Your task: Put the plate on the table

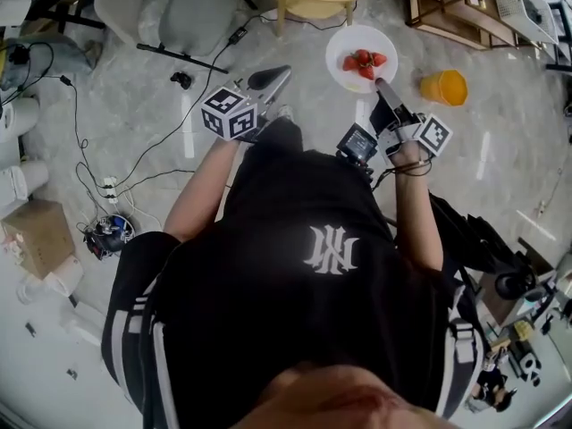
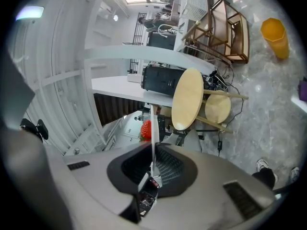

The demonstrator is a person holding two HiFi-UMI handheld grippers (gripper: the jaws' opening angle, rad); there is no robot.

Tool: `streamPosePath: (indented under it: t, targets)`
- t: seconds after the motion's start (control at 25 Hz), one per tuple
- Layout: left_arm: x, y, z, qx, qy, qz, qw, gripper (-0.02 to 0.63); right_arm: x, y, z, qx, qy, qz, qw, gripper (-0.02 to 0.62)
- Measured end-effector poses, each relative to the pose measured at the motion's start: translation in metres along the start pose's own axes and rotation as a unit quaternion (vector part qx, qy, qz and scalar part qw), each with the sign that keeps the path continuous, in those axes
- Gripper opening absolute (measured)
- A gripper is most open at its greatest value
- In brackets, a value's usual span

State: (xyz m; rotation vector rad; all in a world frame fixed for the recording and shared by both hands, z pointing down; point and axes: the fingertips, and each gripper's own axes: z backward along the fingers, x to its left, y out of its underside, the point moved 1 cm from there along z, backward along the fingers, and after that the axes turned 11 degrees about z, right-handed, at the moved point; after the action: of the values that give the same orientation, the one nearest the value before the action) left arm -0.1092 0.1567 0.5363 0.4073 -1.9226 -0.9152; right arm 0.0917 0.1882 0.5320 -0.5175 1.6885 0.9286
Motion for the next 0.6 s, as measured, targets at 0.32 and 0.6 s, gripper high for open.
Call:
streamPosePath:
  t: [0.32,0.6]
  targets:
    - [0.055,-0.046,-0.007,0.018,0.031,-0.013,0.9993,0.011,0.005,-0.016,-0.074,-0.022,0.012,0.012,1.000,0.026]
    - [0.082,-0.062,-0.020,0.010,0.035,0.005,0.9993,0.012,-0.004,-0.031,-0.093,-0.034,0.028,0.003,0.999,0.026]
